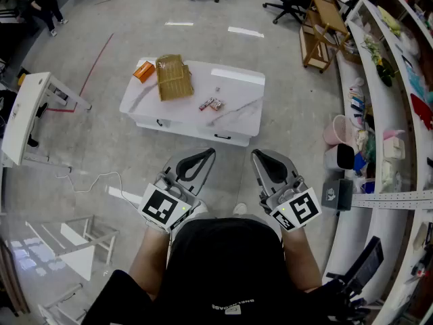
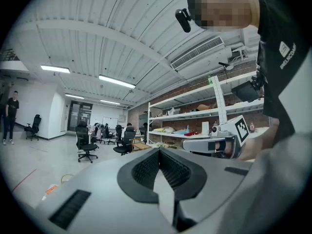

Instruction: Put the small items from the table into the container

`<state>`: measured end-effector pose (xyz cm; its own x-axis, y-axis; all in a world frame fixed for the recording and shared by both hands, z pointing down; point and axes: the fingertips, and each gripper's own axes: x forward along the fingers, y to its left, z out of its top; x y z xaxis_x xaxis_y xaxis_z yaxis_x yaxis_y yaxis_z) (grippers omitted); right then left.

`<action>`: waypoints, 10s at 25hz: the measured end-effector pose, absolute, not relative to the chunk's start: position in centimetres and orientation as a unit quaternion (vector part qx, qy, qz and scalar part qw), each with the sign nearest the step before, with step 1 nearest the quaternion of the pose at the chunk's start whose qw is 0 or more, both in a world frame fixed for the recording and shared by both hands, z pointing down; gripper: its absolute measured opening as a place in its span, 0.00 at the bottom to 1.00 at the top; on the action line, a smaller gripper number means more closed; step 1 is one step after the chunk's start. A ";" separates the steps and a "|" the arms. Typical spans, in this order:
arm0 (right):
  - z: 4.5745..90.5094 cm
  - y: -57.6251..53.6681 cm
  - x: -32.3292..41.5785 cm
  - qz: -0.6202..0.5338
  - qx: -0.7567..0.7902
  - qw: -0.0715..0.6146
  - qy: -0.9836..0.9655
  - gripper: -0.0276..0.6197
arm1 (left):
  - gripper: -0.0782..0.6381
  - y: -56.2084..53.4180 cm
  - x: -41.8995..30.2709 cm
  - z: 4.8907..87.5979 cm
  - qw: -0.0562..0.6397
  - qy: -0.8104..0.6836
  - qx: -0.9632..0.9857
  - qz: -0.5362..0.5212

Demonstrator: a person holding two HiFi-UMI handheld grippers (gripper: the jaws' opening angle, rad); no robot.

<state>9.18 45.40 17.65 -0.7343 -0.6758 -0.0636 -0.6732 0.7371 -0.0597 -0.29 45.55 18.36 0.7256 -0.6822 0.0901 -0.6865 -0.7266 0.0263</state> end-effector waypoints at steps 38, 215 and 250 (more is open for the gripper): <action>20.5 44.1 -2.2 -0.065 -0.379 0.011 0.923 0.06 | 0.12 45.0 -13.6 21.0 0.055 -0.382 0.922 0.021; 41.9 5.2 2.3 -0.313 -0.414 -0.082 0.851 0.06 | 0.27 -0.7 -11.4 75.0 0.225 -0.312 0.782 0.491; 36.9 3.5 -11.4 -0.263 -0.324 -0.063 0.907 0.06 | 0.26 -4.0 -28.1 62.0 0.224 -0.461 0.737 0.440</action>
